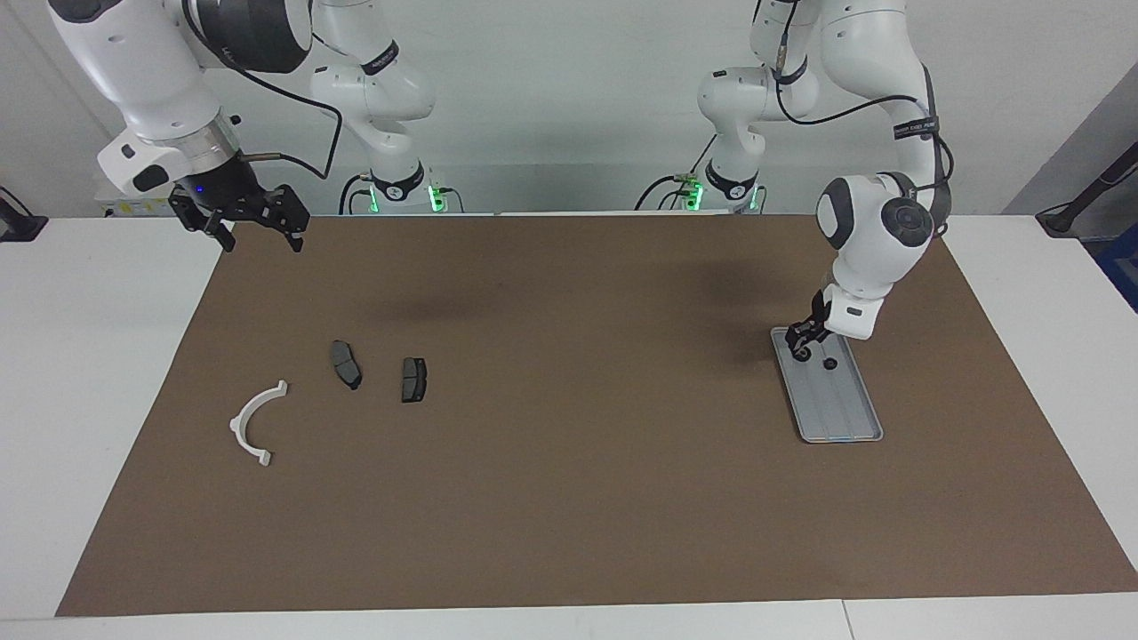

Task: Place bearing gear from tray to pile
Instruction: 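Reach the left gripper down to the tray and grasp a bearing gear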

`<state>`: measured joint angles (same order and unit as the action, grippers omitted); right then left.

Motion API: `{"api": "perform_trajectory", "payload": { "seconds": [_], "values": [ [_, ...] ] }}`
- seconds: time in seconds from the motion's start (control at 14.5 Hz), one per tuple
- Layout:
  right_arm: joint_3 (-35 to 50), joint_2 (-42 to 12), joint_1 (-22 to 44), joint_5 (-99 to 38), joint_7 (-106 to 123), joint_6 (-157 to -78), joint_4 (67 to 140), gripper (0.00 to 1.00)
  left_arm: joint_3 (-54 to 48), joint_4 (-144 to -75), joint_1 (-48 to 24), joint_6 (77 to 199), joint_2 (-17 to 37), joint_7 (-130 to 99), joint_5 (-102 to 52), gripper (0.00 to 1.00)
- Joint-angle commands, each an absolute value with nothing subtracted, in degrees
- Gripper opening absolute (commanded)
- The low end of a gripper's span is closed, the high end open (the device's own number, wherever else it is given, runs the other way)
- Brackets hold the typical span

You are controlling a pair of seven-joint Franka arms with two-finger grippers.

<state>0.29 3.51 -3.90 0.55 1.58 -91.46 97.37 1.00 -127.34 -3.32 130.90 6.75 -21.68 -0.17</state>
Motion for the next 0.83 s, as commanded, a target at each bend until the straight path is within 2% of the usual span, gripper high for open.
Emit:
{"api": "perform_trajectory", "payload": {
  "seconds": [0.0, 0.14, 0.21, 0.76],
  "values": [
    [0.79, 4.92, -4.83, 1.05, 3.08, -92.55, 99.23, 1.00, 1.32, -129.02, -3.34, 133.24, 6.85, -22.94, 1.05, 0.65],
    [0.79, 5.01, -4.75, 0.97, 2.72, -94.13, 99.75, 1.00, 1.32, -129.02, -3.34, 133.50, 7.03, -22.85, 1.05, 0.64],
    [0.79, 5.10, -4.83, 0.97, 3.16, -94.22, 99.93, 1.00, 1.32, -129.02, -3.25, 133.68, 7.29, -22.85, 1.05, 0.60],
    [0.79, 5.01, -6.42, 0.53, 4.66, -94.83, 99.93, 1.00, 1.32, -129.55, -3.25, 134.64, 7.82, -23.29, 0.97, 0.59]
  ]
}}
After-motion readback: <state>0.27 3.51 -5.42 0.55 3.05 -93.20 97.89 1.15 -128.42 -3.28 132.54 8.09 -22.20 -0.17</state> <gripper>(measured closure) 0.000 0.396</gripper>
